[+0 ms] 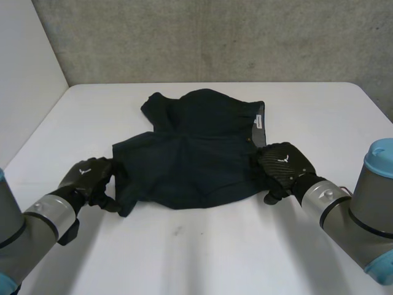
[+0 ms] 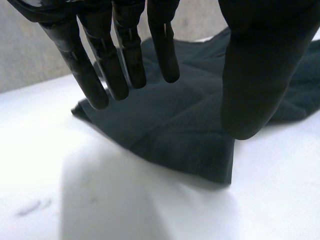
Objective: Fold the shorts.
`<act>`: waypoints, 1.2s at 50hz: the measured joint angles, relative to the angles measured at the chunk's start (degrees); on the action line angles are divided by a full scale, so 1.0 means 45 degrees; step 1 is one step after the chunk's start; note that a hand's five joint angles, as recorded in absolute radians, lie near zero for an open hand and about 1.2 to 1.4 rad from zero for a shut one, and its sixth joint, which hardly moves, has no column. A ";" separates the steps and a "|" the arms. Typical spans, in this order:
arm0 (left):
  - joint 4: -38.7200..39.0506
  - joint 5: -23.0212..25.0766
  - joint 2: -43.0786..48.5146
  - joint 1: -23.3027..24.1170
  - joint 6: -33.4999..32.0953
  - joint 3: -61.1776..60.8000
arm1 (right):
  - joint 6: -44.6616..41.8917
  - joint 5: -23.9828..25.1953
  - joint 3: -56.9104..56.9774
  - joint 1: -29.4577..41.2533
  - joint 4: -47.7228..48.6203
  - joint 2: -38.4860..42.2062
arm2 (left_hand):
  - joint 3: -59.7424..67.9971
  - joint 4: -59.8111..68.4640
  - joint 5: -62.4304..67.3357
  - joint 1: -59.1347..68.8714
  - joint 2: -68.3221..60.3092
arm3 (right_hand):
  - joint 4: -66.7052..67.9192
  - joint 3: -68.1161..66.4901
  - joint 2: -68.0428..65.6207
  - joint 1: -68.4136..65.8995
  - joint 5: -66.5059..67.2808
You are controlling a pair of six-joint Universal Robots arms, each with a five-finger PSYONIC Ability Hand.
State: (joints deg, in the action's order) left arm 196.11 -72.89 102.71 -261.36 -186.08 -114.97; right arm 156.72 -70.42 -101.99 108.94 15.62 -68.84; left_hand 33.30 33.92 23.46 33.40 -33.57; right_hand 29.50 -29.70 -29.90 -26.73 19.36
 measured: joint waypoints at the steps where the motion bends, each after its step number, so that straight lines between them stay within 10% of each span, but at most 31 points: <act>1: -0.0018 -0.0064 0.0181 0.0041 -0.0008 0.0108 | -0.0049 -0.0005 0.0042 0.0004 0.0067 0.0074 | 0.0028 0.0013 0.0023 0.0013 -0.0024 | 0.0000 0.0000 0.0000 0.0000 0.0000; 18: -0.0013 -0.1961 0.2710 0.1340 -0.0198 0.2123 | -0.0731 -0.0173 0.0327 0.0071 0.0275 0.0706 | 0.1097 0.1003 0.1017 0.1245 -0.1049 | -0.0439 0.0000 0.0458 0.0504 -0.0395; 26: 0.0051 -0.2065 0.2695 0.1717 -0.0462 0.2378 | -0.0617 -0.0204 0.0673 0.0000 0.0065 0.0820 | 0.7546 0.7669 0.7304 0.6783 -0.7691 | -0.1893 0.0000 0.1511 0.1748 -0.1898; 43: 0.0023 -0.2218 0.0489 0.1975 -0.4032 0.2182 | -0.0565 0.0005 0.2456 -0.0209 -0.1025 0.2199 | 0.7580 0.7698 0.7304 0.6783 -0.7748 | -0.1023 0.0000 0.1479 0.1222 -0.1067; 60: 0.0081 -0.2162 0.0311 0.2178 -0.4179 0.2370 | -0.0523 -0.0100 0.4174 -0.0116 -0.1001 0.3925 | 0.7580 0.7743 0.7299 0.6783 -0.7749 | 0.2812 -0.2776 -0.2748 -0.2102 0.2060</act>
State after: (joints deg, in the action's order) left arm 196.48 -82.62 104.10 -251.56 -204.89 -104.30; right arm 154.37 -70.87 -83.21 108.41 11.11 -51.18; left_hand 67.41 68.76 56.31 63.93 -68.44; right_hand 42.15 -42.19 -42.27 -36.18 28.63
